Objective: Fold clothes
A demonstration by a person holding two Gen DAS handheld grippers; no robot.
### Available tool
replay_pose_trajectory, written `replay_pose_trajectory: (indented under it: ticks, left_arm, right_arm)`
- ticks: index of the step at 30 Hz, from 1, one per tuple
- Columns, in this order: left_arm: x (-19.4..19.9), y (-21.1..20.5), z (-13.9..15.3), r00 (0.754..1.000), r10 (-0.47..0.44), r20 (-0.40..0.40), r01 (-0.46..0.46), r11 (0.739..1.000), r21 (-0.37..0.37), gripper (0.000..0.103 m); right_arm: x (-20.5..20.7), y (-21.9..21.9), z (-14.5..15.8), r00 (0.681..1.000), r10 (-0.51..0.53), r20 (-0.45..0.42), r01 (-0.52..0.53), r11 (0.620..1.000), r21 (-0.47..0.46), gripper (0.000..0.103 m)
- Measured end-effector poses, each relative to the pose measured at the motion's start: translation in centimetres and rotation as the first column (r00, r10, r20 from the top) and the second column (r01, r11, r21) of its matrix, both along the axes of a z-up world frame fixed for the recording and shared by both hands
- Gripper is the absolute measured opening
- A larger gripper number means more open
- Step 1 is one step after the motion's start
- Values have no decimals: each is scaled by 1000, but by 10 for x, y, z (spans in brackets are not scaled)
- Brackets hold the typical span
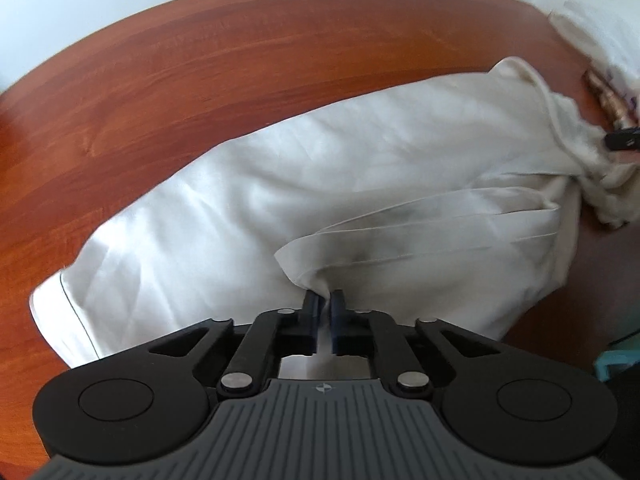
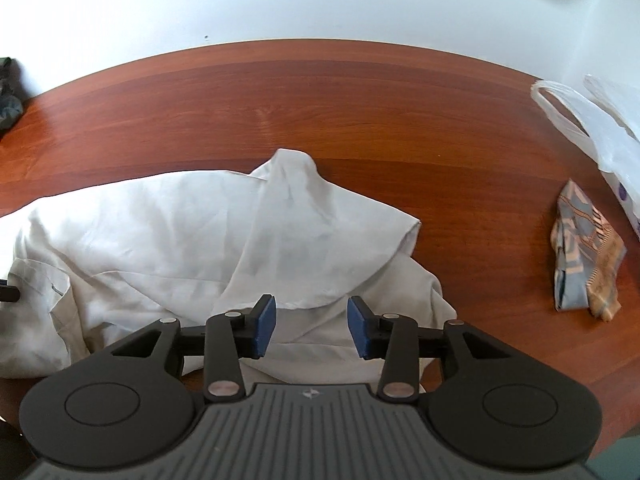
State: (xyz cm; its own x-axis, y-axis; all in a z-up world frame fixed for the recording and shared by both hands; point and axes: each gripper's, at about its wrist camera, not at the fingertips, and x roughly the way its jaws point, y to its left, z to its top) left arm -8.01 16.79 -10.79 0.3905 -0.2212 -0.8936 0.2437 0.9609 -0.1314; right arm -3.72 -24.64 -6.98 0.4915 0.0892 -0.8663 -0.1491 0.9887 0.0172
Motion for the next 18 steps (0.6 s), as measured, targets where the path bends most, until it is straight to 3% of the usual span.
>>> replay_pose_trajectory:
  ticks: [4,10,13,18]
  left_arm:
    - [-17,5,11,1000,-28,-11,27,998,-63,3]
    - [-47,2,21,993,-109,-52,97,977,-192,3]
    - [-57,-1,22,987,-152,-51,135,961,-242,3]
    - [-71,-5,21,980,-194,-40,174,940,-293,3]
  right_arm:
    - [4,4,-1,999,36,-3,-36,999,27,46]
    - [6,33,-2,982,187,-19,-184,979,86,46]
    - [5,53,-2,964,263,-27,-258,957,134,46]
    - [-4,101,-7,904,426,-38,-410,889,202,49]
